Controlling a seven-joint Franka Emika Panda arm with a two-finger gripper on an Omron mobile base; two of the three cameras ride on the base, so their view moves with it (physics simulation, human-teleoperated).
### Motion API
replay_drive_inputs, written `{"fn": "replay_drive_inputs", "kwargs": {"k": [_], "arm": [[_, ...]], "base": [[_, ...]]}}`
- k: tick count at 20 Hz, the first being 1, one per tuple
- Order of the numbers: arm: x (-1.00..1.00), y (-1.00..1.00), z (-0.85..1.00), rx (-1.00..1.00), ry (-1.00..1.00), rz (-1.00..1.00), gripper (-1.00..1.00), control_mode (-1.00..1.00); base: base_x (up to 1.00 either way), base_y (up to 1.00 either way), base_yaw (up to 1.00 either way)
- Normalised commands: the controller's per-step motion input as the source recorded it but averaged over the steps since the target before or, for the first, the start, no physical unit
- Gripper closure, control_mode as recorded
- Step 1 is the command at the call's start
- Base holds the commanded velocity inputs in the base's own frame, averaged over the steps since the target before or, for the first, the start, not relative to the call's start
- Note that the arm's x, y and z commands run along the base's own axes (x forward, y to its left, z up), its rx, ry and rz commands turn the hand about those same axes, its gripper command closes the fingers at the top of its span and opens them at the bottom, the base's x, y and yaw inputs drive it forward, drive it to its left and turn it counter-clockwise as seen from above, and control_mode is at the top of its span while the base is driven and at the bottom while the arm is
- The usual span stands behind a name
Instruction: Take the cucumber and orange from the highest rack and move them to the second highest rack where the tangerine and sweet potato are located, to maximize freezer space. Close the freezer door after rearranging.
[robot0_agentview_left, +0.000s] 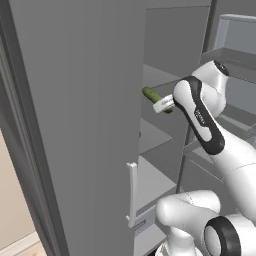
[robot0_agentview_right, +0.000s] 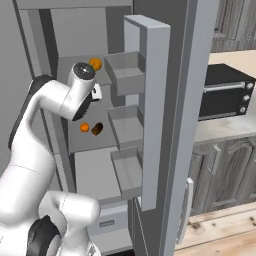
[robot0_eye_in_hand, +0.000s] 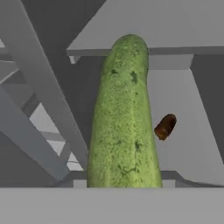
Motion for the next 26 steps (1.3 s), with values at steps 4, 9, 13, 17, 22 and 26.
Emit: {"fn": "replay_drive_inputs", "kwargs": {"k": [4,9,13,17,22,26], "arm": [[-0.74,0.0,-0.61,-0.18,0.09,0.0,1.0,-1.0],[-0.44,-0.07,-0.63,-0.04,0.21,-0.01,1.0,-1.0],[0.31,0.0,-0.32,-0.01,0.19,-0.1,1.0,-1.0],[0.8,0.03,-0.18,0.0,0.19,-0.13,1.0,-1.0],[0.75,0.0,-0.18,0.0,0.03,0.0,1.0,-1.0],[0.82,0.0,-0.17,0.0,0.0,0.0,1.0,-1.0]], "base": [[0.0,0.0,0.0],[0.0,0.0,0.0],[0.0,0.0,0.0],[0.0,0.0,0.0],[0.0,0.0,0.0],[0.0,0.0,0.0]]}}
